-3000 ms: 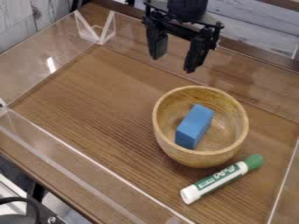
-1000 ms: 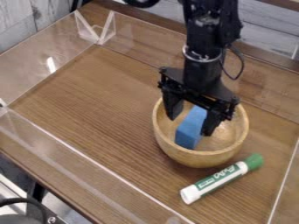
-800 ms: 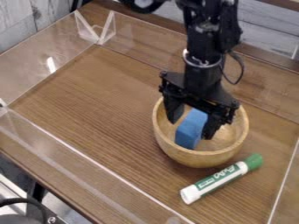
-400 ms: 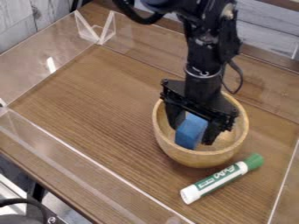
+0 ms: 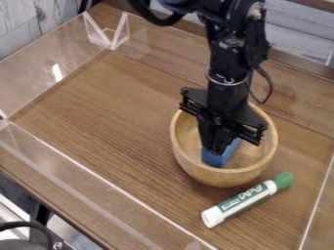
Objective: Remove the blue block from inside the brown bowl and put it on the table
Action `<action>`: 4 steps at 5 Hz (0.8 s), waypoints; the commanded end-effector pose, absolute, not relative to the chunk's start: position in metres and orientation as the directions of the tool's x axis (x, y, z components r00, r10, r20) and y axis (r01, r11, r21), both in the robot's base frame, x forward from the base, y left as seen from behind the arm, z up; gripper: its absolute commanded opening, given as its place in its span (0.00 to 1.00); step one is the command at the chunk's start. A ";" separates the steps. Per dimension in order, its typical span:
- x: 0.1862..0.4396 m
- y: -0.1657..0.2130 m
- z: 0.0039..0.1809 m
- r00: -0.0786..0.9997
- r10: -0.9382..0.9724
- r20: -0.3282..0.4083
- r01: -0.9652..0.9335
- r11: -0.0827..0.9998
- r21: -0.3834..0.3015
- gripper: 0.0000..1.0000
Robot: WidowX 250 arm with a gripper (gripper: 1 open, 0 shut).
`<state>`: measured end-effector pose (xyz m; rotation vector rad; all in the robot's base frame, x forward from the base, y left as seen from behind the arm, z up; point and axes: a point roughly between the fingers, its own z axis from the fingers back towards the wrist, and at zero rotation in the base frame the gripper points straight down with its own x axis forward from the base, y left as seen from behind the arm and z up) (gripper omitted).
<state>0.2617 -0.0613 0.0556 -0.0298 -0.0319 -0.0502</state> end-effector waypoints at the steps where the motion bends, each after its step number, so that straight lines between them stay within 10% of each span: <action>1: 0.270 -0.060 0.074 0.996 -0.043 0.077 0.046 0.998 -0.042 0.00; 4: 0.281 -0.045 0.143 0.993 0.008 0.121 -0.001 0.998 -0.059 0.00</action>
